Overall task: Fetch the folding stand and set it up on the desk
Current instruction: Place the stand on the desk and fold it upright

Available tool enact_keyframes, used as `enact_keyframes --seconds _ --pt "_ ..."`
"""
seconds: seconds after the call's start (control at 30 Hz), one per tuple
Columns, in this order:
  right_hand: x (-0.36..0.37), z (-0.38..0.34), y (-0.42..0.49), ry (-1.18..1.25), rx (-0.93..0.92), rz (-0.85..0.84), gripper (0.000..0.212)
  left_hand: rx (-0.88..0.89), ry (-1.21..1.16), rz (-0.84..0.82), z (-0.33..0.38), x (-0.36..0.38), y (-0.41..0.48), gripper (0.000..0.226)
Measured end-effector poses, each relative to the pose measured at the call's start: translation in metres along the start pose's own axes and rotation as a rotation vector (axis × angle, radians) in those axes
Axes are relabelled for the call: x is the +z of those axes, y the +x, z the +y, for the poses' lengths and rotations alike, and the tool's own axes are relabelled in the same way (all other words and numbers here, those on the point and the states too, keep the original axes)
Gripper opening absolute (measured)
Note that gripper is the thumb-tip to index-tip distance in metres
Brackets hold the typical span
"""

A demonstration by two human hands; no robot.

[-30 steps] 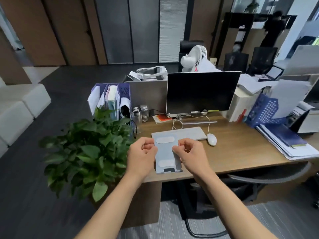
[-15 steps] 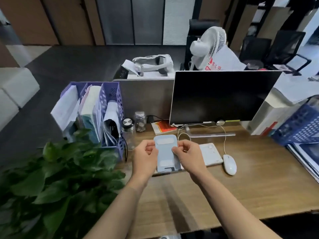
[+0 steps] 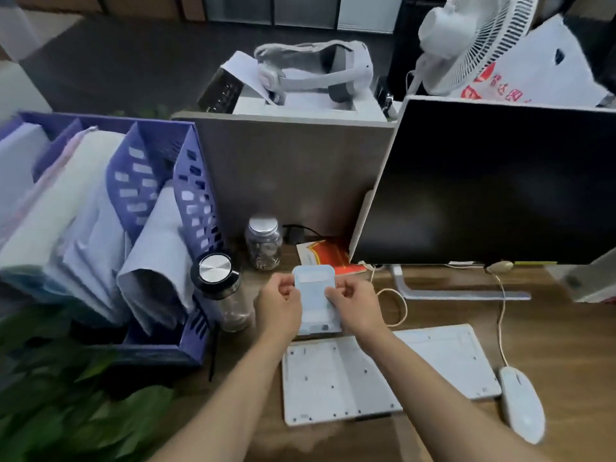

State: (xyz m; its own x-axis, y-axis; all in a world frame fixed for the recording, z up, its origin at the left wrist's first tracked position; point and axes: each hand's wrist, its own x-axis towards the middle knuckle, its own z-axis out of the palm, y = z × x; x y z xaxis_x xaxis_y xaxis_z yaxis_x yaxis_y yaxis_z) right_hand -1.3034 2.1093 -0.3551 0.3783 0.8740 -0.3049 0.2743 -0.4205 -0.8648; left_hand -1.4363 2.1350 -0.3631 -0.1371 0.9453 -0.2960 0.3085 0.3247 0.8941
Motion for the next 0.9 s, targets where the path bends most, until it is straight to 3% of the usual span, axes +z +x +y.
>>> enact_keyframes --seconds 0.5,0.9 --pt "-0.001 0.039 0.052 -0.056 0.189 -0.007 0.011 -0.057 0.137 -0.115 -0.027 0.046 0.04 0.027" --pt "0.002 0.049 0.063 -0.132 0.2 -0.026 0.011 0.008 0.177 -0.156 -0.04 0.05 0.048 0.027"
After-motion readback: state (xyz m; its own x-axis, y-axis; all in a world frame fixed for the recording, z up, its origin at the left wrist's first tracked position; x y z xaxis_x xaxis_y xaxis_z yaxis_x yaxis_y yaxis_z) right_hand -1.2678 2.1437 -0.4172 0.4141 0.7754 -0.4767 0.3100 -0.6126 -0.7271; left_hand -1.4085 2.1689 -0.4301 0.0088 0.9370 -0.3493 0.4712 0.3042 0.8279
